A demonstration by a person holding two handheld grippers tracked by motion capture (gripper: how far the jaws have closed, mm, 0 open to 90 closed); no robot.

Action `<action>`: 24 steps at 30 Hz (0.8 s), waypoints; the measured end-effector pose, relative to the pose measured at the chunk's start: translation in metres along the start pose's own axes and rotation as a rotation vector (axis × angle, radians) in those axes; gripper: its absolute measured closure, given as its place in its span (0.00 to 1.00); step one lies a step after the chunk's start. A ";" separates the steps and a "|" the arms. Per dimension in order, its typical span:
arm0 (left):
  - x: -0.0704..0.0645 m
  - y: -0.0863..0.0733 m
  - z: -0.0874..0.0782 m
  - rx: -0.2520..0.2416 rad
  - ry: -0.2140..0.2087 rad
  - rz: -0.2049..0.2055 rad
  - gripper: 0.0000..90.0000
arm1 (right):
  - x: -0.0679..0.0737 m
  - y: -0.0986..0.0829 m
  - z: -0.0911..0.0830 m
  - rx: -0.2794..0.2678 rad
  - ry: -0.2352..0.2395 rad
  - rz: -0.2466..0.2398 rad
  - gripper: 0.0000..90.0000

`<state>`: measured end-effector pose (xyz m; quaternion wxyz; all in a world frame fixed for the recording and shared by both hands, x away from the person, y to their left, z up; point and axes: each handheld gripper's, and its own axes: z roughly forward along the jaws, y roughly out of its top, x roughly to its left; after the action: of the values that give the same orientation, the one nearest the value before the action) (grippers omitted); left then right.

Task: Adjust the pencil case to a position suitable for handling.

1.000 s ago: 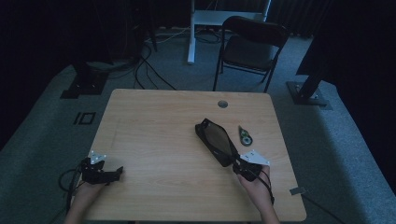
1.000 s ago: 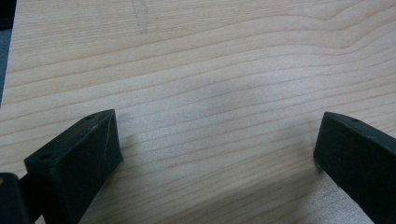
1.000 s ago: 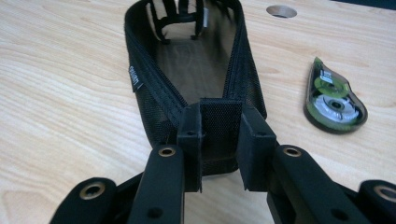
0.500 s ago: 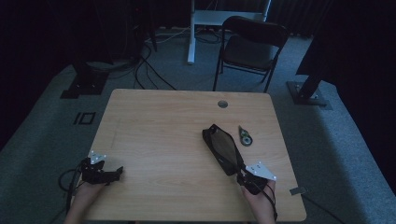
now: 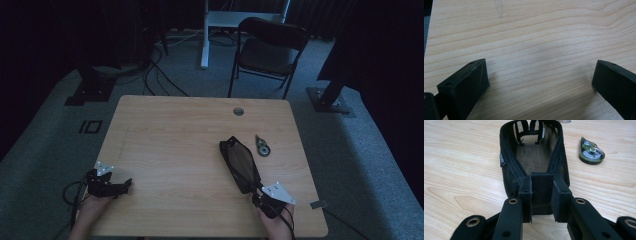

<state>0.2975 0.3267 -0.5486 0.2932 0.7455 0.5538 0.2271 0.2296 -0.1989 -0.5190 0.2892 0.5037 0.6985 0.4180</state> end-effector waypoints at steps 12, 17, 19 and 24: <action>0.000 0.000 0.000 0.000 0.000 0.000 0.01 | -0.004 0.016 -0.009 -0.054 0.034 0.026 0.60; 0.000 0.000 0.000 0.000 0.000 0.000 0.01 | -0.012 0.033 -0.013 -0.103 0.028 0.018 0.56; 0.000 0.000 0.000 0.000 0.000 0.000 0.01 | -0.015 0.037 -0.013 -0.119 0.024 0.008 0.56; 0.000 0.000 0.000 0.000 0.000 0.000 0.01 | -0.031 0.060 -0.007 -0.147 0.038 -0.014 0.48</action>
<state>0.2974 0.3267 -0.5486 0.2932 0.7455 0.5538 0.2271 0.2616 -0.2215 -0.4637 0.3152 0.4681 0.6748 0.4756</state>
